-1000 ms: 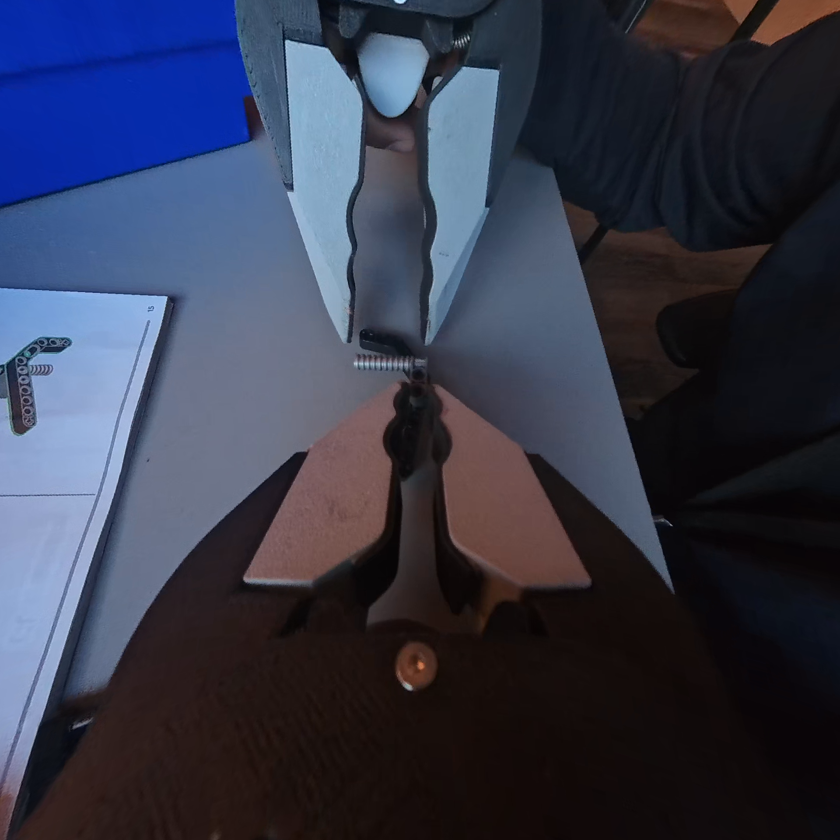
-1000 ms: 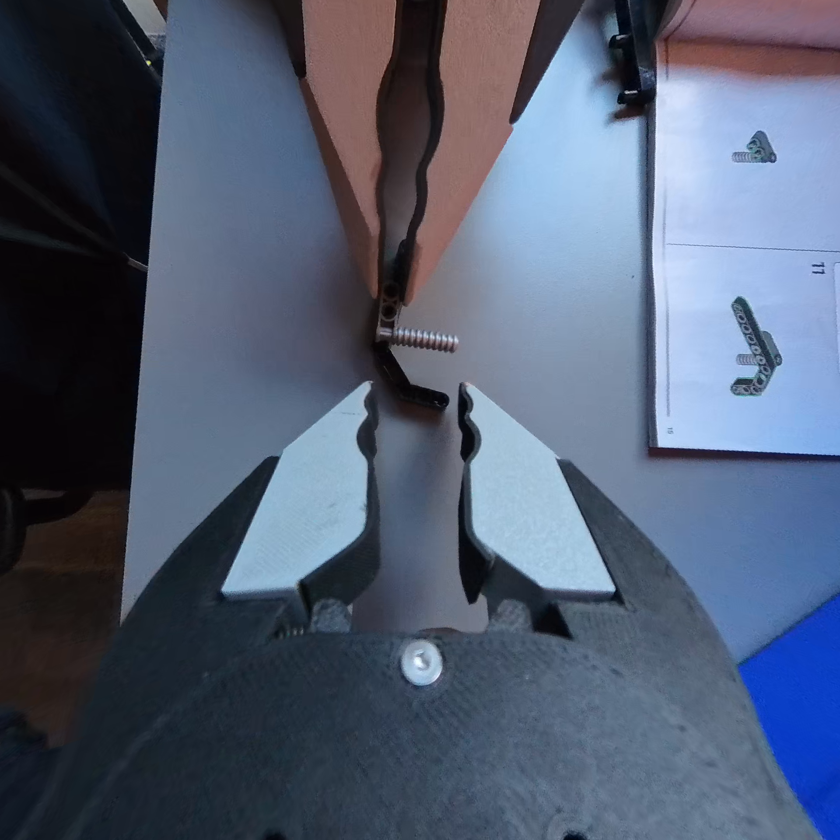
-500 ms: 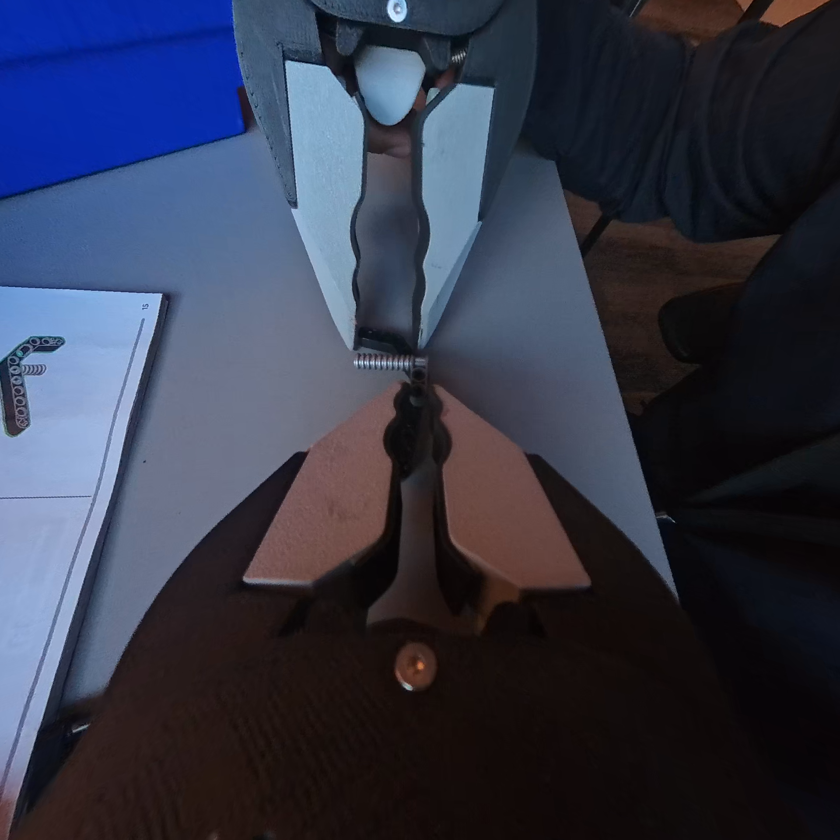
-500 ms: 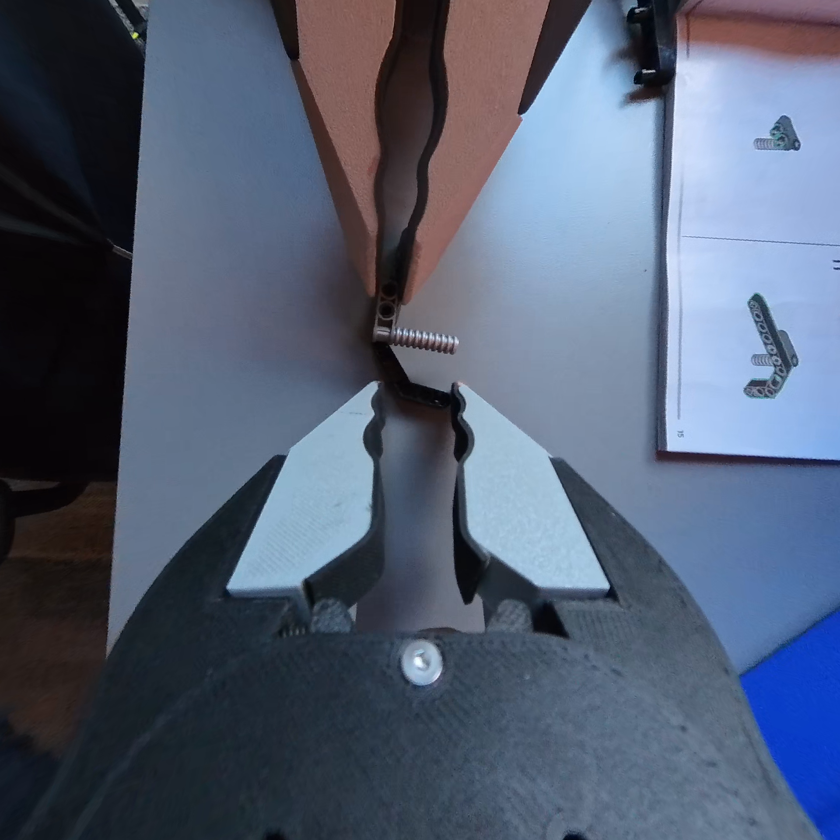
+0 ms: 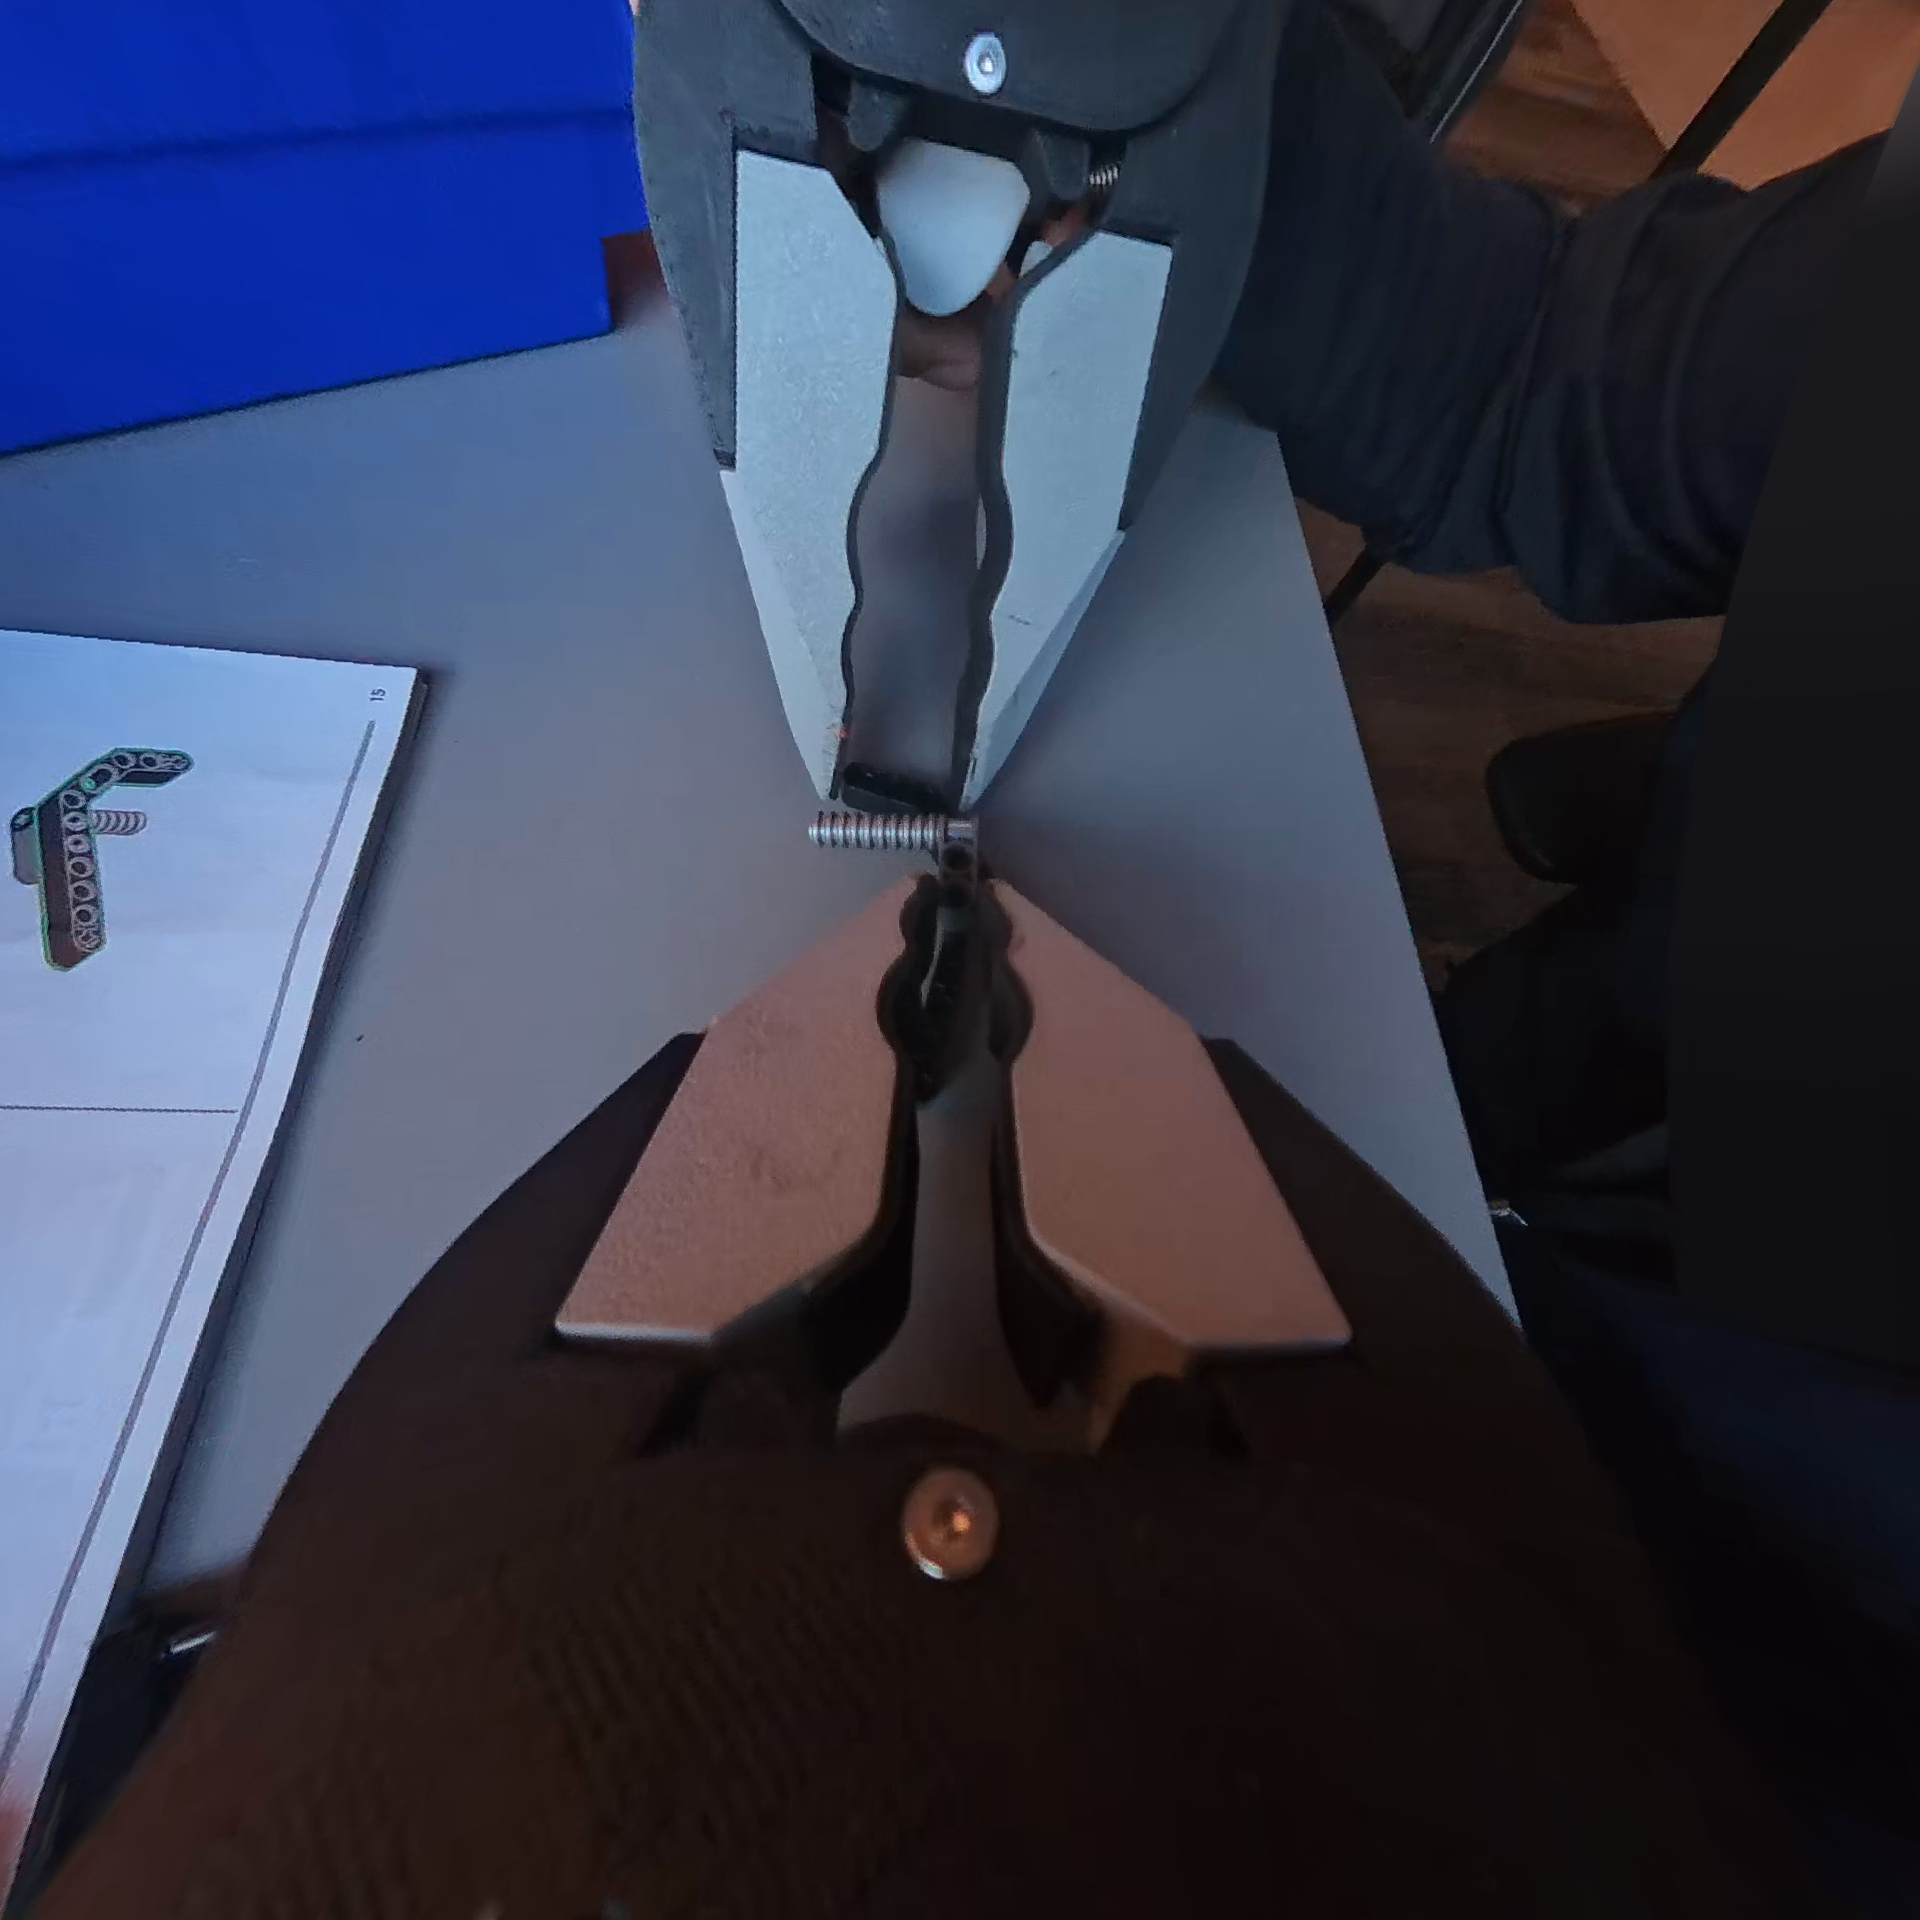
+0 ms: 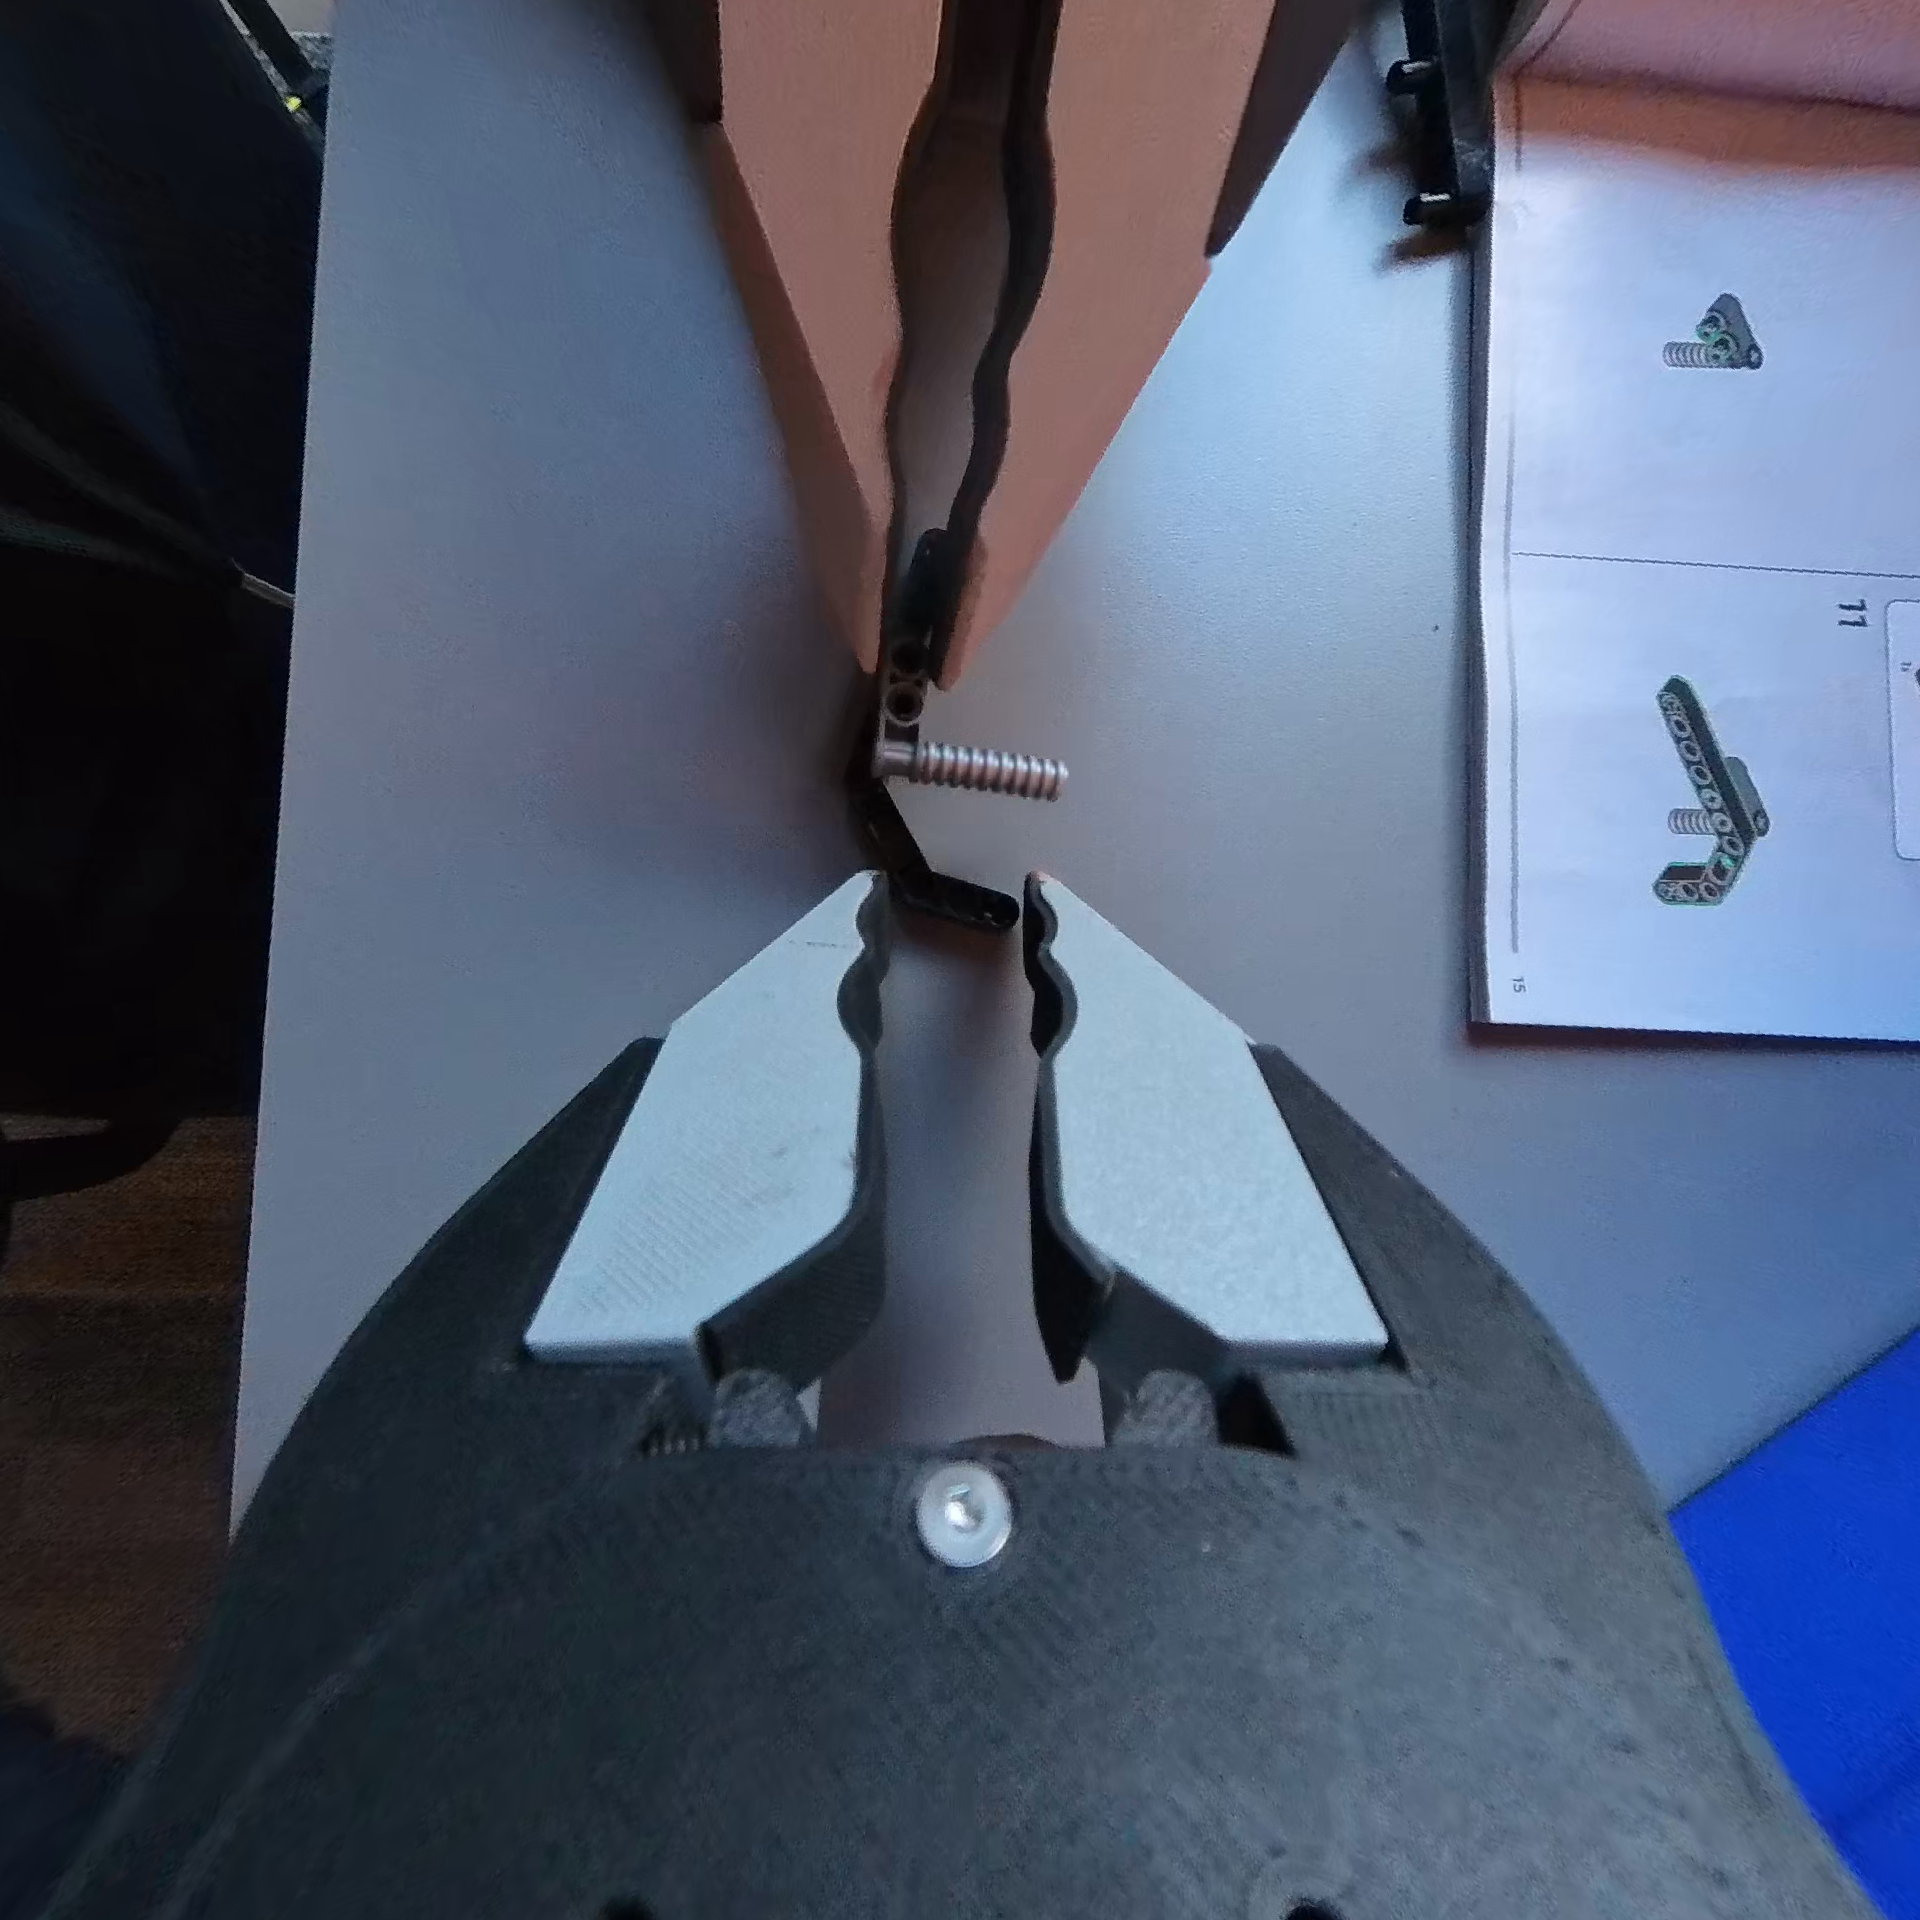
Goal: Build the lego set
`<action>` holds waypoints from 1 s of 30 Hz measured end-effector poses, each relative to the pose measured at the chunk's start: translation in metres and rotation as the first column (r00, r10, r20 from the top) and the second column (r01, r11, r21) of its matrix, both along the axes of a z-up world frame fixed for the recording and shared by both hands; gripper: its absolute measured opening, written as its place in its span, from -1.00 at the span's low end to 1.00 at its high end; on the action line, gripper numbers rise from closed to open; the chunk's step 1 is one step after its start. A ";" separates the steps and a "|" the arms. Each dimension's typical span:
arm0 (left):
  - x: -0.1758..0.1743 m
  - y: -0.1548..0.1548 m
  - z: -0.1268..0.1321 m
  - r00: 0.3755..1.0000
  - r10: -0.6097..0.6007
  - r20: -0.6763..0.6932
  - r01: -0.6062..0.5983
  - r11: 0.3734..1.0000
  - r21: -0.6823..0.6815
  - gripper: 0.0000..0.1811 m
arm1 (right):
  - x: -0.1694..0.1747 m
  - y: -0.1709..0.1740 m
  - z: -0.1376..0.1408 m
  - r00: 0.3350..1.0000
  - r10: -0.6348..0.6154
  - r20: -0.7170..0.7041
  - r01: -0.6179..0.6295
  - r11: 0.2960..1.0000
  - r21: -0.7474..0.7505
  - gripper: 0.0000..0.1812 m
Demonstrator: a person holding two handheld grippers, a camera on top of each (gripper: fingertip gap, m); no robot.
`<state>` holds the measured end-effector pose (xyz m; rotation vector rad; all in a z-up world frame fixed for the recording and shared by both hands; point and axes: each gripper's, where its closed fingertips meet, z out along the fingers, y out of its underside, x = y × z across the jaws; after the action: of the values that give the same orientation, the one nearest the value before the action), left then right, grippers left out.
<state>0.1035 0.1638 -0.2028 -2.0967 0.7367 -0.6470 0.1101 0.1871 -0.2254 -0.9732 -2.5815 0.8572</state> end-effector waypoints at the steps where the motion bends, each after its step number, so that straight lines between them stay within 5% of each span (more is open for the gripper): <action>1: 0.000 0.000 0.001 1.000 0.001 0.004 -0.001 1.000 0.002 -0.95 | 0.000 0.000 0.000 1.000 0.000 -0.001 0.000 1.000 0.001 -0.74; 30: 0.008 -0.002 -0.005 0.982 -0.151 -0.112 0.158 0.985 0.063 -0.95 | -0.001 0.002 0.016 0.999 -0.020 -0.026 0.018 0.996 -0.082 -0.70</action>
<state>0.1111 0.1622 -0.2077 -2.0349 0.9769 -0.5862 0.1096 0.1894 -0.2096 -0.9999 -2.5284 0.9715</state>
